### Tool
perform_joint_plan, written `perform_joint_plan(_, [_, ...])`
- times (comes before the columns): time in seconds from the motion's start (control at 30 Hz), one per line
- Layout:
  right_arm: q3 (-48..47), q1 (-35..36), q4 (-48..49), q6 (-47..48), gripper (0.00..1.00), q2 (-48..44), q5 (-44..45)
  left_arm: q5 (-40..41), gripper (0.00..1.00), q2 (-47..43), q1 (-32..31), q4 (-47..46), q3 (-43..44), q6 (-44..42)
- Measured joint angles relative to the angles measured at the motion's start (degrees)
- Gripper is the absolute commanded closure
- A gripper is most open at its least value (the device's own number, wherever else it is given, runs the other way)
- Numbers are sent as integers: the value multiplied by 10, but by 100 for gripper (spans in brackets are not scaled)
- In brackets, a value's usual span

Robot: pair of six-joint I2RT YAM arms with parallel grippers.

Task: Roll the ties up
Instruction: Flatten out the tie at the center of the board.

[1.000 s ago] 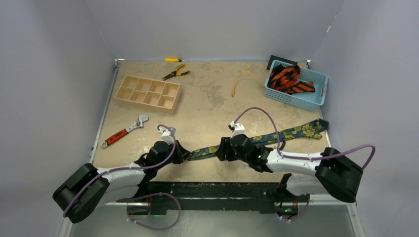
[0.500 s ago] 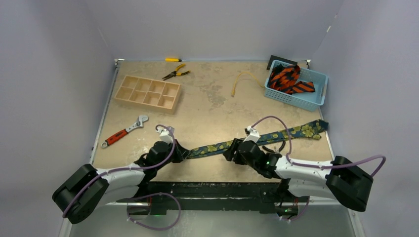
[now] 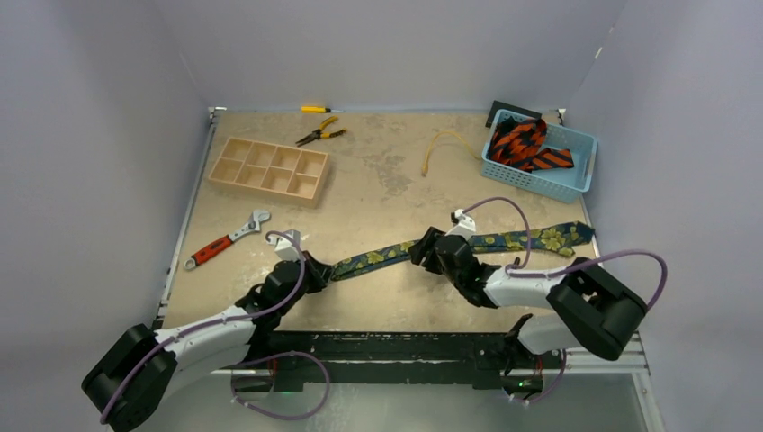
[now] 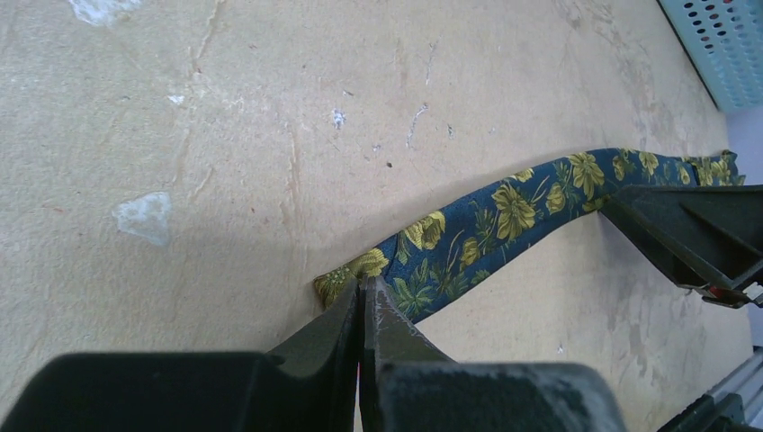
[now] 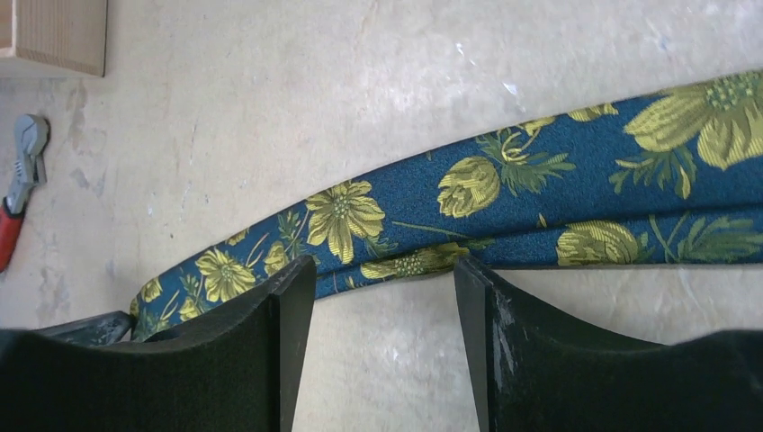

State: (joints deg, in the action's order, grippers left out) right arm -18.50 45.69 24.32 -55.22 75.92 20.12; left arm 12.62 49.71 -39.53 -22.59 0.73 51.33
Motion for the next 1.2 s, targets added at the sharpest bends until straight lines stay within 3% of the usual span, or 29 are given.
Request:
perform_joint_plan(0.1, [-17,-1,22,29,38,30,-1,9,100,1,0,3,0,1])
perform_joint_plan(0.23, [-17,5,23,74,38,2,-20,8,100,-13,0,20,0,1])
perform_joint_plan(0.43, [-63,37,2,123,42,-57,-69,4,100,-119,0,84,2,-8])
perform_joint_plan(0.63, [-153,38,1,143,47,7,-125,-4,96,-139,0,133,31,-26])
perform_joint_plan(0.83, [-209,38,6,136,62,106,-170,-12,100,-97,0,111,50,0])
perform_joint_plan(1.2, [-135,38,55,111,69,177,-165,-108,100,136,0,-121,56,71])
